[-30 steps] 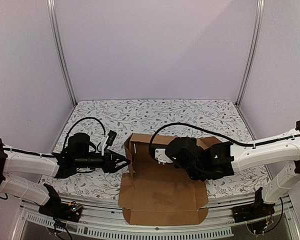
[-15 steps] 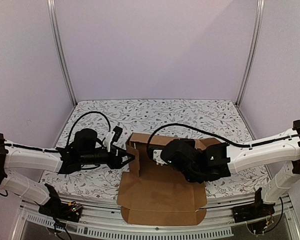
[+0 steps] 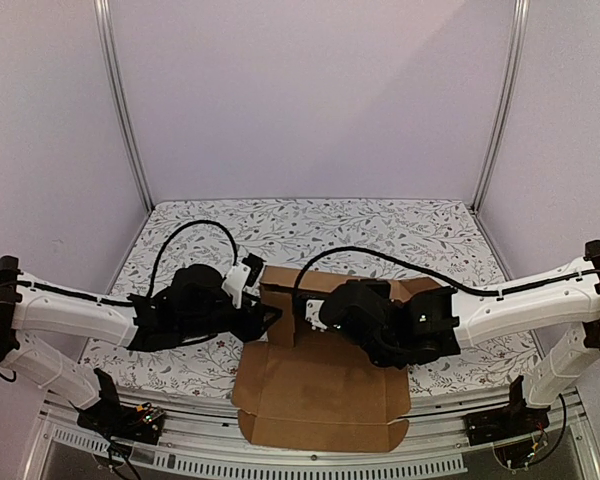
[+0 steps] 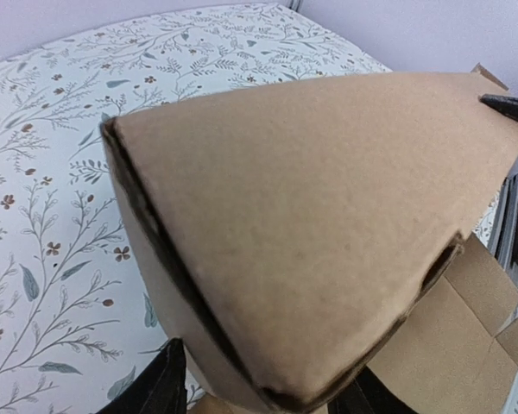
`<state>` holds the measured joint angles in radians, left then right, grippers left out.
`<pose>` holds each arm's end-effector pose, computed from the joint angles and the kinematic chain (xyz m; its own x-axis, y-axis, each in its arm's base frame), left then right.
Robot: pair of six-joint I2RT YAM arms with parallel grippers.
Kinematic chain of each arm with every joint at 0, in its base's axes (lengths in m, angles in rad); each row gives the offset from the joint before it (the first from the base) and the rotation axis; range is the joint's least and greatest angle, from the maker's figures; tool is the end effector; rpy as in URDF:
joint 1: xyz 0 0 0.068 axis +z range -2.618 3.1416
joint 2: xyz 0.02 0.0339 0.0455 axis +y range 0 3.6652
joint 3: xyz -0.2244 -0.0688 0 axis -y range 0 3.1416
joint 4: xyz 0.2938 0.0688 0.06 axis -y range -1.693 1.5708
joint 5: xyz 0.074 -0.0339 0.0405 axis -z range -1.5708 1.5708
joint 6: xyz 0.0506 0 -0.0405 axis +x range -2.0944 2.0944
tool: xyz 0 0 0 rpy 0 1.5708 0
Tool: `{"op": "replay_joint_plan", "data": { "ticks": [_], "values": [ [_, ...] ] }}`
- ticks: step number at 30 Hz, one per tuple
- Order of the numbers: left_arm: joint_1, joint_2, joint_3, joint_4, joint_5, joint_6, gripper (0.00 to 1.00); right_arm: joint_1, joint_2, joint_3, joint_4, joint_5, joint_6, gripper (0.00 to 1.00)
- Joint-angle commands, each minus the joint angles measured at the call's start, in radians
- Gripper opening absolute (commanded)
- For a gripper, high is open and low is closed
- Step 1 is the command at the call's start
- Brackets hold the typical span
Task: Fold the paper box
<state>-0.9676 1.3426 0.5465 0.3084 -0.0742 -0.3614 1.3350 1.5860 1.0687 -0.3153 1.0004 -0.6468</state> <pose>0.1889 -0.2676 0.1058 -0.5259 0.1419 -0.8386 0.6395 0.7161 -0.2799 0.1294 0.3563 0.1698 0.0988 -0.9819 -0.1618 -0.4175 0.1067 -0.9024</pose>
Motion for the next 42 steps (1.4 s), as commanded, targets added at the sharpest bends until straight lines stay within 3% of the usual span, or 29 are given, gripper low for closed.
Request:
{"op": "replay_joint_plan", "data": {
  "ticks": [1, 16, 28, 30, 37, 42],
  "values": [
    [-0.038, 0.015, 0.038, -0.048, -0.173, 0.019, 0.53, 0.020, 0.043, -0.052, -0.111, -0.144, 0.057, 0.00],
    [-0.045, 0.051, 0.032, 0.013, -0.232, -0.012, 0.50, 0.058, 0.027, -0.079, -0.148, -0.117, 0.104, 0.00],
    [-0.091, 0.094, 0.071, 0.058, -0.317, 0.013, 0.37, 0.062, 0.114, -0.027, -0.202, -0.108, 0.191, 0.00],
    [-0.103, 0.096, 0.076, 0.056, -0.333, 0.021, 0.33, 0.062, 0.131, -0.016, -0.207, -0.108, 0.198, 0.00],
    [-0.123, 0.099, 0.094, 0.048, -0.365, 0.061, 0.02, 0.062, 0.160, 0.011, -0.225, -0.119, 0.223, 0.00],
    [-0.125, 0.105, 0.108, 0.047, -0.355, 0.093, 0.00, 0.062, 0.134, 0.042, -0.242, -0.142, 0.244, 0.10]
  ]
}}
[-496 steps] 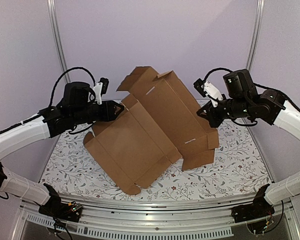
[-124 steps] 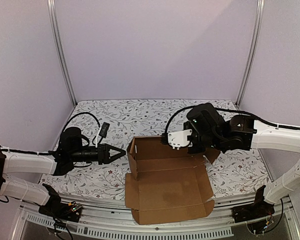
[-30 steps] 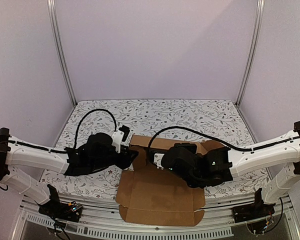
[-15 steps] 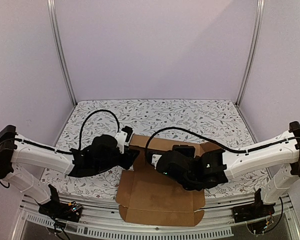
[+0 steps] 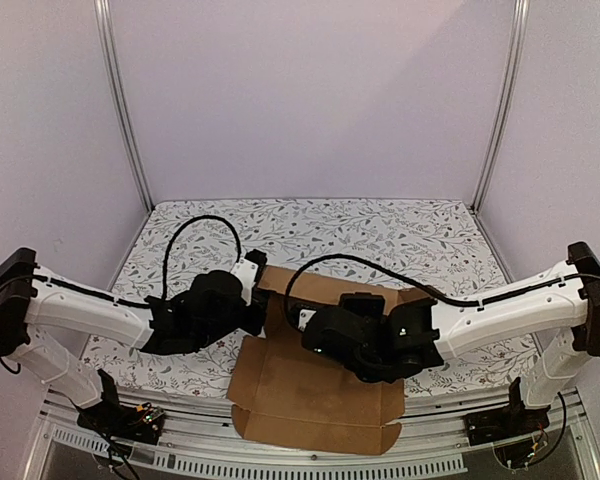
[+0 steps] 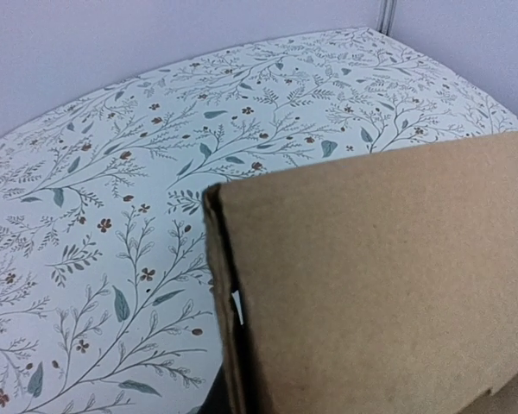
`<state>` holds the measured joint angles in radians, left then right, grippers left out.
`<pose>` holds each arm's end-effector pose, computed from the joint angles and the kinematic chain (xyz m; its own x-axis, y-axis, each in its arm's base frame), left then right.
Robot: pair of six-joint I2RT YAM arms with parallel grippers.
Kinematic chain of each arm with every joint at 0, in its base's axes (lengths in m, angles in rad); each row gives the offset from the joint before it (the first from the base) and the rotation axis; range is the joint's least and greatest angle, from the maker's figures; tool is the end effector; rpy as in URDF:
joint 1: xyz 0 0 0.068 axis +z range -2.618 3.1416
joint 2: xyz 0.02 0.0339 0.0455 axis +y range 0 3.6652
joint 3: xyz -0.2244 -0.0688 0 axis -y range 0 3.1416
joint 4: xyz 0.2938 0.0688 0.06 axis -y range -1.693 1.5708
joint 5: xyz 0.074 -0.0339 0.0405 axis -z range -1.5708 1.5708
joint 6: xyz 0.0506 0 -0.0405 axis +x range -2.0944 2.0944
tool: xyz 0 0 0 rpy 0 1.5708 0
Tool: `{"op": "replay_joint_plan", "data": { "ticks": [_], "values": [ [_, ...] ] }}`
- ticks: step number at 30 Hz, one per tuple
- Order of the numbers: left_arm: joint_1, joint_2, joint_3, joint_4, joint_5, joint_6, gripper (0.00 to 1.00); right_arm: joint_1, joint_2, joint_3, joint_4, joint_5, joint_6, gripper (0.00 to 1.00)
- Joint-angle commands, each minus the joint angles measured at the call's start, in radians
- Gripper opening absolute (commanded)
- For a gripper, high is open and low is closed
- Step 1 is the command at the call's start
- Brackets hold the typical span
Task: Fold the paper box
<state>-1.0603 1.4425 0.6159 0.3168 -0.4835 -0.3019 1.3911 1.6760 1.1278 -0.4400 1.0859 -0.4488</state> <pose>0.1857 -0.2835 0.1026 -0.3984 0.1726 -0.9008 0.4774 0.8777 -0.0429 0.1118 0.3652 0.1533 0.0268 -0.9842 -0.1752 -0.3996 0.1501 -0.9043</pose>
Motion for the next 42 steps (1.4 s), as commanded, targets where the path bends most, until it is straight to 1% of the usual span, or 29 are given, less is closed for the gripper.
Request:
{"op": "replay_joint_plan", "data": {
  "ticks": [1, 5, 7, 9, 11, 13, 16, 18, 23, 24, 26, 28, 32, 33, 35, 42],
  "values": [
    [-0.032, 0.007, 0.042, 0.038, 0.058, 0.041, 0.00, 0.005, 0.038, -0.009, -0.122, -0.237, 0.050, 0.12],
    [-0.033, 0.020, 0.059, 0.037, 0.062, 0.072, 0.00, 0.006, -0.001, 0.035, -0.143, -0.296, 0.080, 0.28],
    [-0.032, 0.027, 0.068, 0.036, 0.069, 0.089, 0.00, 0.006, -0.025, 0.059, -0.153, -0.352, 0.104, 0.36],
    [-0.032, 0.035, 0.077, 0.038, 0.081, 0.116, 0.00, 0.005, -0.075, 0.064, -0.141, -0.457, 0.125, 0.44],
    [-0.032, 0.043, 0.088, 0.044, 0.101, 0.135, 0.00, -0.001, -0.151, 0.042, -0.094, -0.557, 0.133, 0.51],
    [-0.032, 0.051, 0.097, 0.048, 0.117, 0.152, 0.00, -0.017, -0.222, 0.022, -0.056, -0.629, 0.152, 0.56],
    [-0.029, 0.063, 0.110, 0.051, 0.144, 0.177, 0.00, -0.049, -0.317, 0.015, -0.034, -0.691, 0.180, 0.60],
    [-0.026, 0.072, 0.117, 0.053, 0.177, 0.195, 0.00, -0.069, -0.352, 0.020, -0.030, -0.715, 0.198, 0.61],
    [-0.017, 0.087, 0.139, 0.038, 0.263, 0.231, 0.00, -0.128, -0.395, 0.015, 0.022, -0.768, 0.251, 0.62],
    [-0.009, 0.089, 0.137, 0.042, 0.304, 0.234, 0.00, -0.163, -0.391, 0.015, 0.045, -0.804, 0.294, 0.58],
    [-0.001, 0.095, 0.139, 0.045, 0.331, 0.231, 0.00, -0.186, -0.381, 0.009, 0.078, -0.831, 0.334, 0.49],
    [0.006, 0.106, 0.148, 0.043, 0.345, 0.221, 0.00, -0.205, -0.367, 0.006, 0.112, -0.851, 0.382, 0.36],
    [0.010, 0.135, 0.168, 0.040, 0.362, 0.195, 0.00, -0.227, -0.325, 0.002, 0.184, -0.896, 0.437, 0.06],
    [0.010, 0.144, 0.174, 0.038, 0.362, 0.191, 0.00, -0.234, -0.308, 0.003, 0.198, -0.908, 0.442, 0.01],
    [0.009, 0.159, 0.184, 0.035, 0.359, 0.181, 0.00, -0.242, -0.280, 0.008, 0.222, -0.917, 0.492, 0.00],
    [0.009, 0.177, 0.191, 0.042, 0.360, 0.157, 0.00, -0.267, -0.210, -0.016, 0.313, -0.909, 0.560, 0.00]
  ]
}}
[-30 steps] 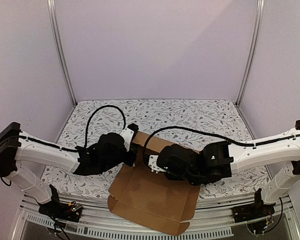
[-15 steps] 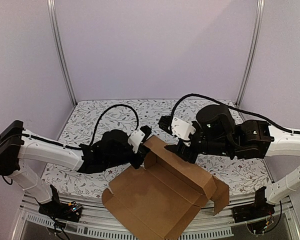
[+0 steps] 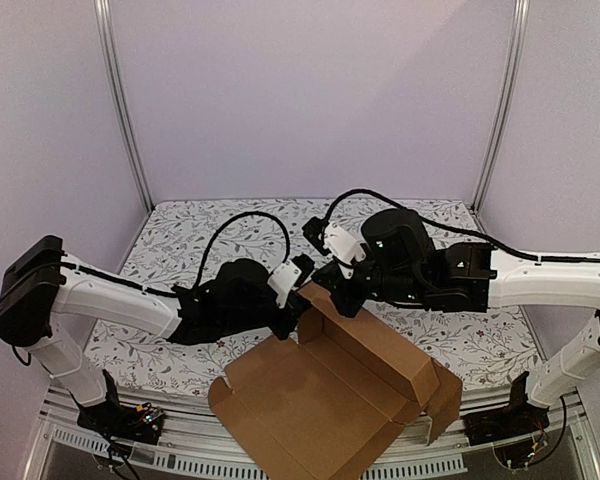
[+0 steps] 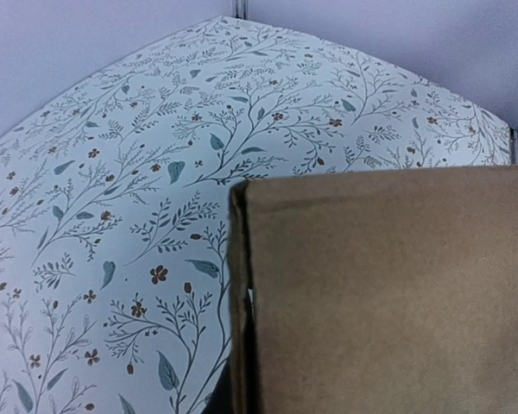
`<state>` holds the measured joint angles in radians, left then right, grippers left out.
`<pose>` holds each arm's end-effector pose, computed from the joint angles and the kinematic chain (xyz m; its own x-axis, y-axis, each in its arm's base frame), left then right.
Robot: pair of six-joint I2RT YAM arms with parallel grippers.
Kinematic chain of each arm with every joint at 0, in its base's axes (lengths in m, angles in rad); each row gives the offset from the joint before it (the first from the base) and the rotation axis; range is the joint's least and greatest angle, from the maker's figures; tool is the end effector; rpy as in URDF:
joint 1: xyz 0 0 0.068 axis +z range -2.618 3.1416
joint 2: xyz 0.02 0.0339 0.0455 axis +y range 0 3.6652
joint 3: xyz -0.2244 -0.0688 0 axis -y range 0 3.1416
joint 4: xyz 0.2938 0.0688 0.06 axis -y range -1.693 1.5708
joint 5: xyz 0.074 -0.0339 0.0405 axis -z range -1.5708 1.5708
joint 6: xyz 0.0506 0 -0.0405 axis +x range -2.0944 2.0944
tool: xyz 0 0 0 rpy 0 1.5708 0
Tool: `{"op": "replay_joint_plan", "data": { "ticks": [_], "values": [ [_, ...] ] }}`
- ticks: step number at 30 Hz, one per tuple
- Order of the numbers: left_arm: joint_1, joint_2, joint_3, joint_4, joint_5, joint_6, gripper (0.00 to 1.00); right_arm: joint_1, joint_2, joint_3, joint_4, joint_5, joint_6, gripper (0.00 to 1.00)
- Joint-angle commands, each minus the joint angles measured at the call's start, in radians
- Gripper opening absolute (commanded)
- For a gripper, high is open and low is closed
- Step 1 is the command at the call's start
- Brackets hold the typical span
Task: Fold the paper box
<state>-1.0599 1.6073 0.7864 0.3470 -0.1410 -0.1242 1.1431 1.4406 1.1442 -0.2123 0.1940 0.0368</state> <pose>0.1934 -0.3304 0.1070 -0.3208 0.3215 -0.8909 0.7687 0.6379 -0.0466 0.1737 0.3575 0.2473 -0.2322 -0.4223 -0.8762 -0.8150 0.5761 -0.0617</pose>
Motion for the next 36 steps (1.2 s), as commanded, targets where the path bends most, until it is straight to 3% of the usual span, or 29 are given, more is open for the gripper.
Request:
{"op": "replay_joint_plan", "data": {
  "ticks": [1, 18, 29, 36],
  "values": [
    [0.009, 0.013, 0.019, 0.012, 0.017, -0.024, 0.00, -0.022, 0.027, -0.038, 0.094, -0.017, 0.081, 0.00],
    [-0.002, 0.015, -0.045, 0.079, 0.011, -0.080, 0.11, -0.040, 0.123, -0.094, 0.230, -0.019, 0.164, 0.00],
    [-0.009, 0.025, -0.119, 0.180, -0.025, -0.123, 0.33, -0.039, 0.134, -0.166, 0.235, -0.016, 0.183, 0.00],
    [-0.009, 0.093, -0.130, 0.292, -0.011, -0.150, 0.38, -0.039, 0.113, -0.175, 0.234, -0.027, 0.189, 0.00]
  ]
}}
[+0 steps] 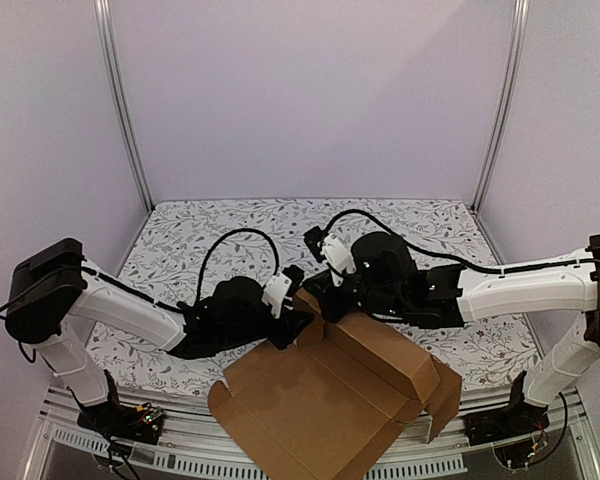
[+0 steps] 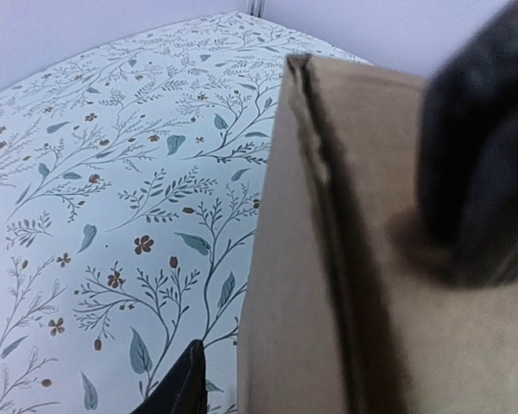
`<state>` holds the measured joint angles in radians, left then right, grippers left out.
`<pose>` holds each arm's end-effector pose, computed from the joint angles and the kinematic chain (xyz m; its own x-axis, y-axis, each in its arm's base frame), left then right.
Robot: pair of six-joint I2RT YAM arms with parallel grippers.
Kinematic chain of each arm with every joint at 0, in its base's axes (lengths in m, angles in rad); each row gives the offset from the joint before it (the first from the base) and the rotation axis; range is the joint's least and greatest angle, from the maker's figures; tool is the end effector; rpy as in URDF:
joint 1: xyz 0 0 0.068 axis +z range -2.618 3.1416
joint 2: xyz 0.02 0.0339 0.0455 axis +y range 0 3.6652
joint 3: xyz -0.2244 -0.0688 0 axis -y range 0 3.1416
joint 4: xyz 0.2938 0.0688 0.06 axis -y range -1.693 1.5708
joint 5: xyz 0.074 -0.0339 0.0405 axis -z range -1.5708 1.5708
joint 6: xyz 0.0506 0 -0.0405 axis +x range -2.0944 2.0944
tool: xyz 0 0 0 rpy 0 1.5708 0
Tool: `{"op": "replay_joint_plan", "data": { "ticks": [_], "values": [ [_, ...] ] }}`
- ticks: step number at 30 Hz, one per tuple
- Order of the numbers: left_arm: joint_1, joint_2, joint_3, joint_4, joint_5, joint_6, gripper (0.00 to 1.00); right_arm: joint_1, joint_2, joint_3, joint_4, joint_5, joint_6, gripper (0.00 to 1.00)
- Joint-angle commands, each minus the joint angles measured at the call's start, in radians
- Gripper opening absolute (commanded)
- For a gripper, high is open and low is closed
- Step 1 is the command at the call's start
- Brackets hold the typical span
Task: Fold the paper box
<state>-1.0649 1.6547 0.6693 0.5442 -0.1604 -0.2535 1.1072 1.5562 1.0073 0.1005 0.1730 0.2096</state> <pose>0.1831 -0.3138 0.0725 -0.3993 0.2099 -0.8924 0.7163 0.6791 -0.1608 0.1913 0.3631 0.1821 -0.3585 -0.2588 -0.8969 -0.7536 0.6472 0.1145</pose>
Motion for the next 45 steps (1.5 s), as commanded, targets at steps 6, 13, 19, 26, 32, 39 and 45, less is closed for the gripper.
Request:
{"op": "replay_joint_plan", "data": {
  "ticks": [6, 13, 19, 26, 32, 39, 45],
  "values": [
    [-0.003, 0.119, 0.014, 0.165, 0.026, -0.026, 0.40, -0.003, -0.022, -0.048, -0.079, -0.019, 0.017, 0.00],
    [0.000, 0.176, 0.028, 0.244, 0.038, -0.032, 0.35, -0.003, -0.047, -0.066, -0.078, -0.024, 0.028, 0.00],
    [0.000, 0.195, 0.004, 0.354, 0.064, -0.035, 0.18, -0.004, -0.074, -0.087, -0.071, -0.001, 0.054, 0.00],
    [0.000, 0.215, -0.051, 0.547, 0.114, -0.019, 0.19, -0.004, -0.087, -0.102, -0.072, 0.012, 0.078, 0.00],
    [0.000, 0.291, -0.086, 0.754, 0.133, 0.021, 0.29, -0.004, -0.101, -0.113, -0.072, 0.013, 0.091, 0.00],
    [0.000, 0.347, -0.066, 0.804, 0.130, 0.044, 0.32, -0.003, -0.125, -0.132, -0.071, 0.019, 0.099, 0.00],
    [0.002, 0.406, -0.050, 0.903, 0.129, 0.068, 0.33, -0.004, -0.133, -0.139, -0.070, 0.014, 0.105, 0.00]
  ]
}}
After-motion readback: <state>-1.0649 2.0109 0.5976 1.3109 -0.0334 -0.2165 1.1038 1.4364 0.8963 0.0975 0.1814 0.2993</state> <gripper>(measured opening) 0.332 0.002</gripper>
